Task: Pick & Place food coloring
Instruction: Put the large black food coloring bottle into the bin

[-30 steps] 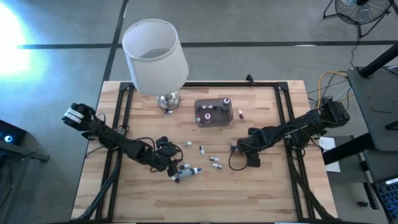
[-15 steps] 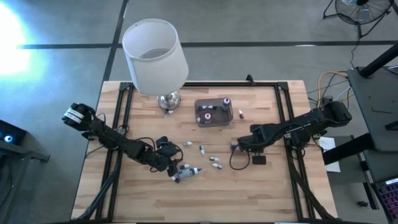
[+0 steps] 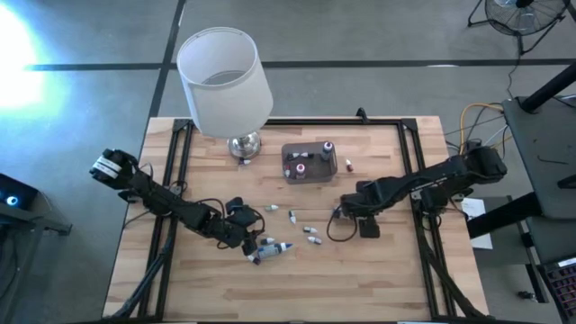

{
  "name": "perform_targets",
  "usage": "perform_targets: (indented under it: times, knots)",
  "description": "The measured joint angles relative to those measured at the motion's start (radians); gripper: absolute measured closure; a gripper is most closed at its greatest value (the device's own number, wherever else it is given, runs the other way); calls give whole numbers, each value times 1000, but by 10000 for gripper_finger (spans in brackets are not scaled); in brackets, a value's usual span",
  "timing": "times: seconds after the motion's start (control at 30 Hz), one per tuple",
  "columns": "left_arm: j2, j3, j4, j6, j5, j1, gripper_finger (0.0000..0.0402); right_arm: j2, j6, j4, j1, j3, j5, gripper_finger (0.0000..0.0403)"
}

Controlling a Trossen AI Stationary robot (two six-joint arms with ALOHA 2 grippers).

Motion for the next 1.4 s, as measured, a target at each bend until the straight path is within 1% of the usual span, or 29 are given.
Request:
perform_targets:
  times: [0.1, 0.23, 0.4, 0.7, 0.97, 1.07, 1.13, 1.23, 1.33, 1.37, 1.4]
  knots:
    - [0, 0, 0, -1, 0, 0, 207, 33, -7, 7, -10, -7, 0, 140]
    - [0, 0, -1, -1, 0, 0, 207, 86, -11, 40, -8, -7, 0, 142]
    - [0, 0, -1, -5, 0, 0, 207, 120, -37, 47, -9, -3, -9, 174]
    - [0, 0, -7, -5, 0, 2, 207, 110, -25, 69, -37, -7, -12, 249]
    - [0, 0, -7, -5, 0, 3, 207, 107, -32, 48, -59, -6, 1, 286]
    - [0, 0, -7, -5, 0, 3, 207, 98, -36, -7, -61, 16, 52, 291]
    - [0, 0, -8, -5, 0, 3, 207, 96, -51, -82, -60, 61, 134, 291]
    - [0, 0, -8, 0, 0, 4, 207, 94, -115, -214, -59, 129, 234, 289]
    - [0, 0, -7, 1, -2, 7, 207, 99, -171, -294, -53, 201, 372, 289]
    - [0, 0, -7, 1, -7, 7, 207, 106, -197, -332, -53, 219, 399, 289]
    - [0, 0, -7, 1, -14, 7, 207, 118, -225, -367, -54, 235, 402, 288]
